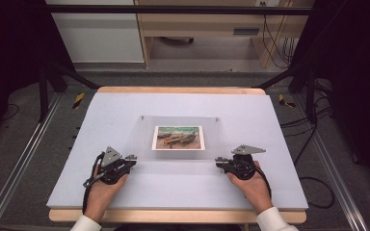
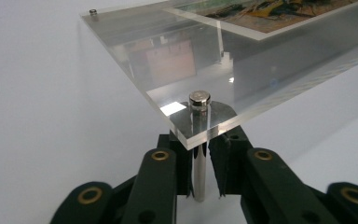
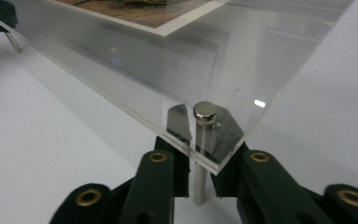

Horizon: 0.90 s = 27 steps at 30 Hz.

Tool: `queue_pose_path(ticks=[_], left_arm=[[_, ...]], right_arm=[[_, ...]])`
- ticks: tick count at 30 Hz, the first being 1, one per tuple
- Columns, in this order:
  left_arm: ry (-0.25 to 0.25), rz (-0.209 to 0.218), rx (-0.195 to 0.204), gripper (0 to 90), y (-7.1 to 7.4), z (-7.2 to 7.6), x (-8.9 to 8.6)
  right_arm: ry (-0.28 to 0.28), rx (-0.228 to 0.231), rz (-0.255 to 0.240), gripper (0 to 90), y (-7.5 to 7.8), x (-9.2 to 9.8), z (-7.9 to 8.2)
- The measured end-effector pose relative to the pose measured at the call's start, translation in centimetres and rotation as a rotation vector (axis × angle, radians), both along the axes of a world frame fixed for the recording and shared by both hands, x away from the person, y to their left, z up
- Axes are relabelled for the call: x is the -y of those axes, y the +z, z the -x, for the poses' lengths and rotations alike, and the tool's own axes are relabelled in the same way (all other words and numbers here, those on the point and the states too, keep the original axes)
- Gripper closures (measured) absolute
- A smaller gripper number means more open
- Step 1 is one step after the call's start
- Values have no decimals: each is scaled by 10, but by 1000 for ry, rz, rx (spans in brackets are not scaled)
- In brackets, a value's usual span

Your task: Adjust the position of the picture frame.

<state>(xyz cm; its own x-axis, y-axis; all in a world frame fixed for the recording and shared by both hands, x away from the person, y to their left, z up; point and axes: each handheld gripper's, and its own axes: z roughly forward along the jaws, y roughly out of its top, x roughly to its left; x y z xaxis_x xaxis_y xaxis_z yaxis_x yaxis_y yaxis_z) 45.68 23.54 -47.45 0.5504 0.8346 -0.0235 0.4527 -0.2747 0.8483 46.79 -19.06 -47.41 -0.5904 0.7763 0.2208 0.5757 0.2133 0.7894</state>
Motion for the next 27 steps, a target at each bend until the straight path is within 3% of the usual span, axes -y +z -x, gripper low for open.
queue_pose_path(ticks=[4, 5, 6, 8, 11, 12, 15, 21, 27], left_arm=[[8, -5, 14, 681, 1, 0, 0], [10, 10, 14, 605, 3, 2, 0], [10, 10, 14, 572, 3, 2, 0], [-12, 17, 6, 504, 5, 7, -1], [-21, -1, 0, 390, 5, 11, 0], [-29, -16, -5, 390, 6, 12, 0], [-38, -28, -32, 245, 8, 17, 0], [-21, -18, -19, 103, 14, 23, -3], [-11, 13, 13, 77, 19, 21, -6]], right_arm=[[-4, 0, 1, 663, 1, 1, 3], [-8, 12, -5, 604, 3, 2, 5], [-8, 12, -5, 604, 3, 2, 5], [-9, 9, 21, 504, 4, 3, 11], [1, 1, 30, 425, 3, 6, 17], [1, 1, 30, 425, 3, 6, 17], [-10, 5, 47, 325, 4, 9, 26], [-37, 15, 53, 205, 10, 12, 35], [-44, 32, 42, 163, 15, 18, 36]])
